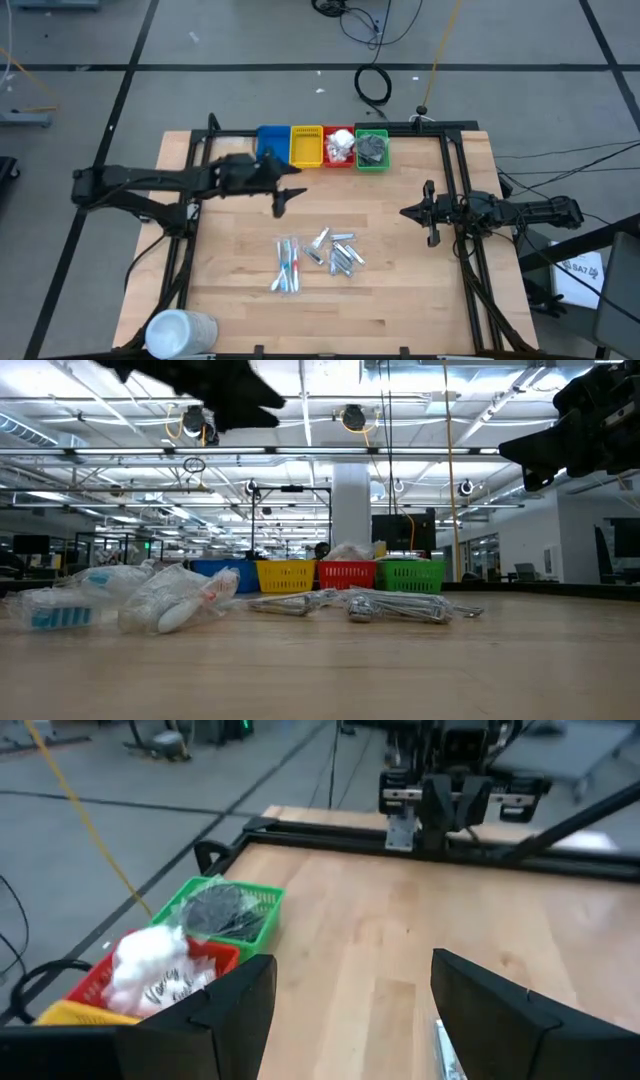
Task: Pick & Place Travel size toiletries
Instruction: Put the nail cutter into the yellow bin
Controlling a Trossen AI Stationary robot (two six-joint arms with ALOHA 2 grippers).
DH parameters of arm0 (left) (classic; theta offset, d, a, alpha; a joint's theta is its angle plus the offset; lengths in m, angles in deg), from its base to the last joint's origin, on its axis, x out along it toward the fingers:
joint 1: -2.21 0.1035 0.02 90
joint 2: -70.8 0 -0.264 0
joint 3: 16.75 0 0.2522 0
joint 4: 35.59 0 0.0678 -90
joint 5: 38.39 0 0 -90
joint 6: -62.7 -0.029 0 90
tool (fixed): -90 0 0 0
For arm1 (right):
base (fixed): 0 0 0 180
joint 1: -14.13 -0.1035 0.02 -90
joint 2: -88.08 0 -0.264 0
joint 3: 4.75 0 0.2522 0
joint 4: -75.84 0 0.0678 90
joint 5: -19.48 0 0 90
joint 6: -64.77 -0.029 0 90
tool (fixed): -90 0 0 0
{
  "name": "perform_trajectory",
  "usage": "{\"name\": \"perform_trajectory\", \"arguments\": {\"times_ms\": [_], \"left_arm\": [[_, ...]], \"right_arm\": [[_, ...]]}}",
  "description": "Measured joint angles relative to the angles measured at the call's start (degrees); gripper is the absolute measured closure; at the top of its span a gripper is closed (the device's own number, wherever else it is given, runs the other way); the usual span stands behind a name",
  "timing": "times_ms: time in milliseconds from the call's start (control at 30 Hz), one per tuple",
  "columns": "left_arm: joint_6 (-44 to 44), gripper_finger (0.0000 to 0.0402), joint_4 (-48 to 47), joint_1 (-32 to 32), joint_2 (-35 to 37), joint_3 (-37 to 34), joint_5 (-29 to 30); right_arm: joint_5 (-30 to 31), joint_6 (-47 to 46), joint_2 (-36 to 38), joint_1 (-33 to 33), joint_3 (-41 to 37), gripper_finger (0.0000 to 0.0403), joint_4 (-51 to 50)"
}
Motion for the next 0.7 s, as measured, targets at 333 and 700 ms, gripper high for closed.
{"name": "perform_trajectory", "arguments": {"times_ms": [333, 700], "left_arm": [[1.1, 0.0140, 7.7, -6.2, 20.2, -17.7, -0.5], [1.1, 0.0140, 14.2, -7.5, 38.5, -32.8, 2.4]], "right_arm": [[0.0, 0.0, 0.0, 0.0, 0.0, 0.0399, 0.0], [0.0, -0.1, 0.0, 0.0, 0.0, 0.0399, 1.2]]}}
